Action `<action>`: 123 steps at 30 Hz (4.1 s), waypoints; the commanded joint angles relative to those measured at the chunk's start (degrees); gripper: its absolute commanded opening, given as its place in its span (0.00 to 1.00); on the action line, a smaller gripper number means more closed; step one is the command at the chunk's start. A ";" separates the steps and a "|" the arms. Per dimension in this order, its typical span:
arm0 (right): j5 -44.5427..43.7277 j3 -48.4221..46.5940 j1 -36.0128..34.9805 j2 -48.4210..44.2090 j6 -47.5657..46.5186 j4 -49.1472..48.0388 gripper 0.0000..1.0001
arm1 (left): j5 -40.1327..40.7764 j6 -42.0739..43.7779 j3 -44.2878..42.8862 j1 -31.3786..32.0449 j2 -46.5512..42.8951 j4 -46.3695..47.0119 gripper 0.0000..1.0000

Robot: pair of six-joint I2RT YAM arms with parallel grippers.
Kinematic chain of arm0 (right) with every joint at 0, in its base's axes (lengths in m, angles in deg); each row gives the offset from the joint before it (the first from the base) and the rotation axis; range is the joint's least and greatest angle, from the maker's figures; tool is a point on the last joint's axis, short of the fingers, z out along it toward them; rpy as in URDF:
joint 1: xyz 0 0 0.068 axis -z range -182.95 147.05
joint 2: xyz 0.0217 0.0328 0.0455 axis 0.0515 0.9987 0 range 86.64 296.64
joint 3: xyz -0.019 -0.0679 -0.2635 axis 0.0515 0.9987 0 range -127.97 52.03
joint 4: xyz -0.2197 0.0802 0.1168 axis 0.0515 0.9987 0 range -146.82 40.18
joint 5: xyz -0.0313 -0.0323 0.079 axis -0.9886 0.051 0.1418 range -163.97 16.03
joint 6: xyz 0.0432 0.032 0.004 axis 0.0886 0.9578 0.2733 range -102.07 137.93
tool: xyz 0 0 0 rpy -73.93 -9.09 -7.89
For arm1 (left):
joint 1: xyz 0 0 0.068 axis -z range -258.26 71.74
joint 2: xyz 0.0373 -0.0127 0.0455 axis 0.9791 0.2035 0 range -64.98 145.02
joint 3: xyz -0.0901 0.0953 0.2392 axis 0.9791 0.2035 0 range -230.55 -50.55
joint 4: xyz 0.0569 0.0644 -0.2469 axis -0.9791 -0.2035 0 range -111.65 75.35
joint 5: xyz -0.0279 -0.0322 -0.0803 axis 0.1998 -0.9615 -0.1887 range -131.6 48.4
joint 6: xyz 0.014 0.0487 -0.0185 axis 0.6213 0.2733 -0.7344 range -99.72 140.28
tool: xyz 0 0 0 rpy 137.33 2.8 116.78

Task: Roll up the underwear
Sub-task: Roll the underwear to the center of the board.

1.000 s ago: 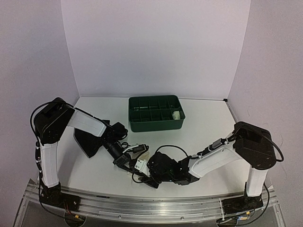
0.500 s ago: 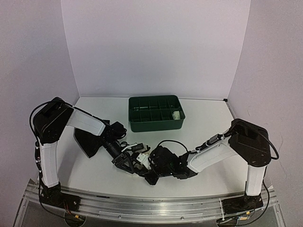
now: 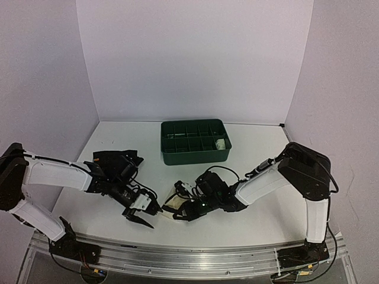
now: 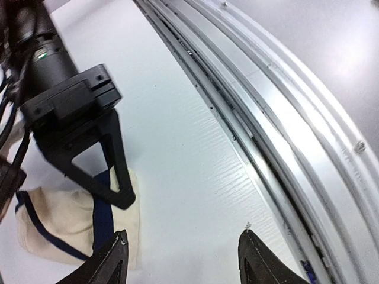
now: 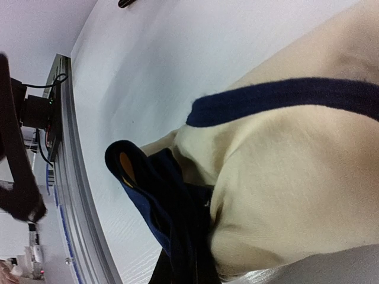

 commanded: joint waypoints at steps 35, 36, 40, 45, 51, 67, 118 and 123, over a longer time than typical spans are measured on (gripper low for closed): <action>-9.95 6.24 0.41 -16.53 -14.61 6.52 0.56 | 2.84 -4.90 -23.81 0.77 25.37 -16.15 0.00; -13.31 7.44 -1.00 -18.75 -19.18 6.33 0.57 | 0.75 -4.95 -25.30 0.19 26.49 -18.95 0.00; -23.79 11.24 -7.64 -22.95 -37.33 4.56 0.59 | -4.66 -7.05 -29.23 -2.00 30.29 -24.86 0.00; -29.88 11.27 -11.67 -21.01 -48.45 2.95 0.59 | -7.08 -11.11 -32.02 -3.04 32.70 -26.02 0.00; -37.91 3.86 -12.98 -12.18 -58.78 2.10 0.60 | -10.11 -11.01 -33.15 -4.79 34.75 -28.37 0.00; -38.61 -1.51 -12.30 -2.21 -52.45 5.27 0.07 | -10.45 -9.47 -34.01 -5.17 35.44 -29.49 0.00; 4.31 -4.94 3.32 -4.07 -0.28 16.79 0.40 | 20.05 -2.82 -8.20 5.15 15.22 6.12 0.00; -7.75 0.06 2.74 -13.80 -10.14 16.21 0.60 | 13.06 -13.18 -15.40 0.80 19.12 -2.68 0.00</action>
